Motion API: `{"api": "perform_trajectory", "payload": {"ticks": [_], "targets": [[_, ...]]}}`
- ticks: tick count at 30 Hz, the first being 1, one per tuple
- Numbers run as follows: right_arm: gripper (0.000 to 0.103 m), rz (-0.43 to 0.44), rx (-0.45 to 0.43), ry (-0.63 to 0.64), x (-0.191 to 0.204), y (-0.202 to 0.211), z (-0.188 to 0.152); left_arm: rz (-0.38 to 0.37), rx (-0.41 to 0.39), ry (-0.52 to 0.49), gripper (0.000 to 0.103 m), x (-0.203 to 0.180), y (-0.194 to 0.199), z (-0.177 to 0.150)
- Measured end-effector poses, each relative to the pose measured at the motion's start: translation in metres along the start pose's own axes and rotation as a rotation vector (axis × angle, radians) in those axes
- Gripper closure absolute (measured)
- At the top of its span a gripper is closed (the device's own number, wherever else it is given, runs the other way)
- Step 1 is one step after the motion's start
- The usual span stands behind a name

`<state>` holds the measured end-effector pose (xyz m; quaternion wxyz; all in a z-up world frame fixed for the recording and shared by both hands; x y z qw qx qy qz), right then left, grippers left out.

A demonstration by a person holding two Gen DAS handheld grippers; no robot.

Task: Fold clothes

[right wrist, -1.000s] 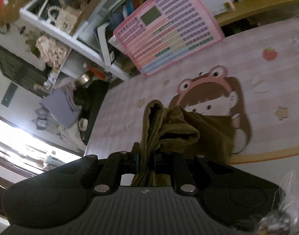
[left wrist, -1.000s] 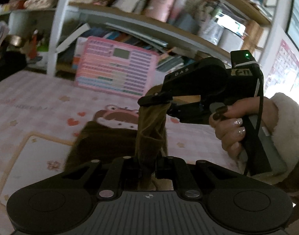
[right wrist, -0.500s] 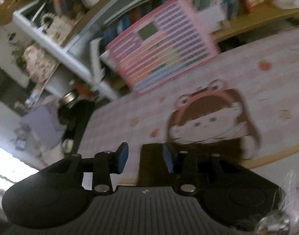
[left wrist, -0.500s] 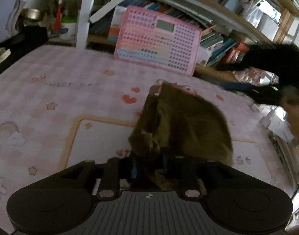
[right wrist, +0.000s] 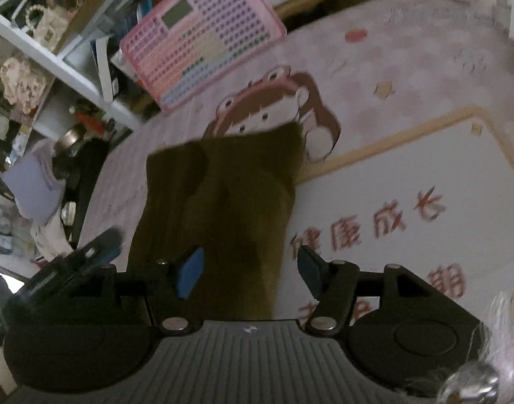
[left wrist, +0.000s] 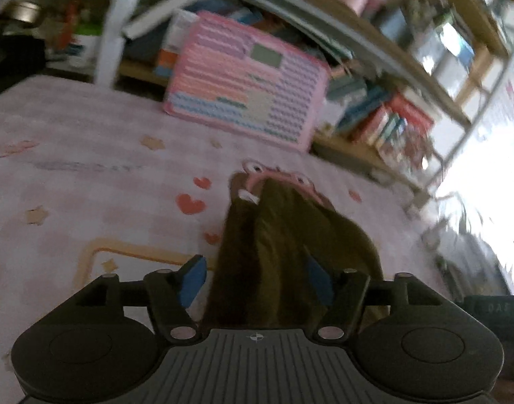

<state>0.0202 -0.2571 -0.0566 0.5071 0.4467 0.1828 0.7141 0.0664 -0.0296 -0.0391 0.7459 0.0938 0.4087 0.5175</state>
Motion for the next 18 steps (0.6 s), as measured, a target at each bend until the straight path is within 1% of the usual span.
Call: {"api": "perform_trajectory", "payload": {"ticks": [1, 4, 5, 6, 7, 8, 9, 10, 11, 12, 13, 14, 15, 18], "targets": [[0.043, -0.003, 0.015, 0.0, 0.003, -0.005, -0.003, -0.005, -0.005, -0.044, 0.097, -0.005, -0.001, 0.0], [0.043, -0.02, 0.045, 0.004, 0.009, -0.015, -0.011, -0.019, -0.02, -0.175, 0.098, -0.022, -0.004, 0.001], [0.043, -0.018, 0.04, 0.008, 0.011, -0.016, -0.013, -0.021, -0.024, -0.19, 0.098, -0.022, -0.005, 0.002], [0.043, -0.016, 0.036, 0.01, 0.012, -0.017, -0.014, -0.009, -0.008, -0.174, 0.097, -0.017, -0.009, 0.001], [0.043, -0.014, 0.035, 0.005, 0.012, -0.019, -0.014, 0.018, 0.035, -0.144, 0.097, -0.006, -0.018, -0.002], [0.043, -0.012, 0.035, 0.0, 0.012, -0.021, -0.015, 0.045, 0.083, -0.111, 0.091, 0.007, -0.028, -0.008], [0.043, -0.013, 0.042, -0.003, 0.012, -0.024, -0.016, 0.061, 0.09, -0.096, 0.083, 0.014, -0.032, -0.011], [0.042, -0.014, 0.048, -0.005, 0.012, -0.027, -0.017, 0.072, 0.076, -0.09, 0.077, 0.018, -0.031, -0.011], [0.042, -0.016, 0.053, -0.008, 0.011, -0.029, -0.017, 0.074, 0.057, -0.076, 0.068, 0.02, -0.028, -0.009], [0.041, -0.017, 0.055, -0.013, 0.011, -0.031, -0.018, 0.072, 0.035, -0.057, 0.055, 0.022, -0.023, -0.005], [0.041, -0.016, 0.055, -0.019, 0.01, -0.031, -0.018, 0.07, 0.014, -0.037, 0.046, 0.024, -0.017, -0.002], [0.041, -0.014, 0.053, -0.026, 0.009, -0.031, -0.018, 0.056, 0.009, -0.023, 0.034, 0.025, -0.013, 0.0], [0.041, -0.007, 0.049, -0.041, 0.007, -0.031, -0.018, 0.033, 0.027, -0.012, 0.033, 0.026, -0.012, 0.001], [0.041, 0.018, 0.048, -0.094, 0.003, -0.034, -0.019, 0.004, 0.145, 0.039, 0.031, 0.035, -0.024, -0.009]]}}
Point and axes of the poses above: each gripper's, at about its wrist camera, not at the fingertips, and y roughly against the way its jaws point, x to its left, z to its top, the point moved 8 cm from there along -y, roughly the way its jaws point, and after that the axes turned 14 degrees about y, right-handed, at the moved point
